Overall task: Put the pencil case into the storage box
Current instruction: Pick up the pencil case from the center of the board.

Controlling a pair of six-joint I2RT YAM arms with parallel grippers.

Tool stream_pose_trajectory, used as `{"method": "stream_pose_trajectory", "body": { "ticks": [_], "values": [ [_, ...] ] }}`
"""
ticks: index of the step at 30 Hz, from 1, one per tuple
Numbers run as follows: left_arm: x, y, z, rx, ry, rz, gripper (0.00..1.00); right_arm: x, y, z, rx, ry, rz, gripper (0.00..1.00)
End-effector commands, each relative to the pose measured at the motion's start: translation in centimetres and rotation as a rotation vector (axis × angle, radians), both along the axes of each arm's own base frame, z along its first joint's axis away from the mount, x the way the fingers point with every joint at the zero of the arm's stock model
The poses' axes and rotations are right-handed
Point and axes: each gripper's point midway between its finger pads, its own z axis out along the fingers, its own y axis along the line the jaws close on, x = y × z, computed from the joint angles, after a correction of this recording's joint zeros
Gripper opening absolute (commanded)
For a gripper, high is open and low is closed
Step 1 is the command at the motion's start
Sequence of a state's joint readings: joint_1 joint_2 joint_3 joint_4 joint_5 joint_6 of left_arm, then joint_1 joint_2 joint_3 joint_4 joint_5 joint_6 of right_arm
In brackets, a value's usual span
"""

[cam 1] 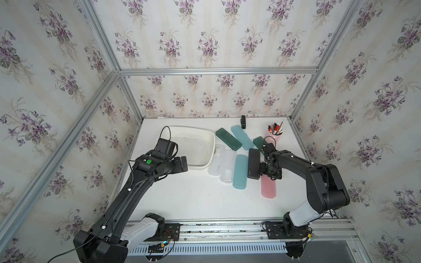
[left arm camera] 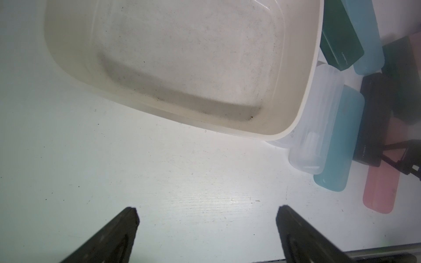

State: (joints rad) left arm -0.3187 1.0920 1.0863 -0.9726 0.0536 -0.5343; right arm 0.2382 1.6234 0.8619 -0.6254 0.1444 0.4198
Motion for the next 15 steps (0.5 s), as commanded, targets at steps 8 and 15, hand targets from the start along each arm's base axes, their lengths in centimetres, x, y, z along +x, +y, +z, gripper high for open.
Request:
{"method": "stream_pose_trajectory", "body": {
  "ticks": [8, 15],
  "values": [
    [1.7, 0.3, -0.1, 0.036, -0.022, 0.018, 1.00, 1.2, 1.0, 5.1, 0.068, -0.107, -0.019, 0.63],
    [2.2, 0.2, -0.7, 0.051, -0.012, 0.016, 1.00, 4.3, 4.0, 10.5, 0.211, -0.225, 0.033, 0.61]
  ]
}}
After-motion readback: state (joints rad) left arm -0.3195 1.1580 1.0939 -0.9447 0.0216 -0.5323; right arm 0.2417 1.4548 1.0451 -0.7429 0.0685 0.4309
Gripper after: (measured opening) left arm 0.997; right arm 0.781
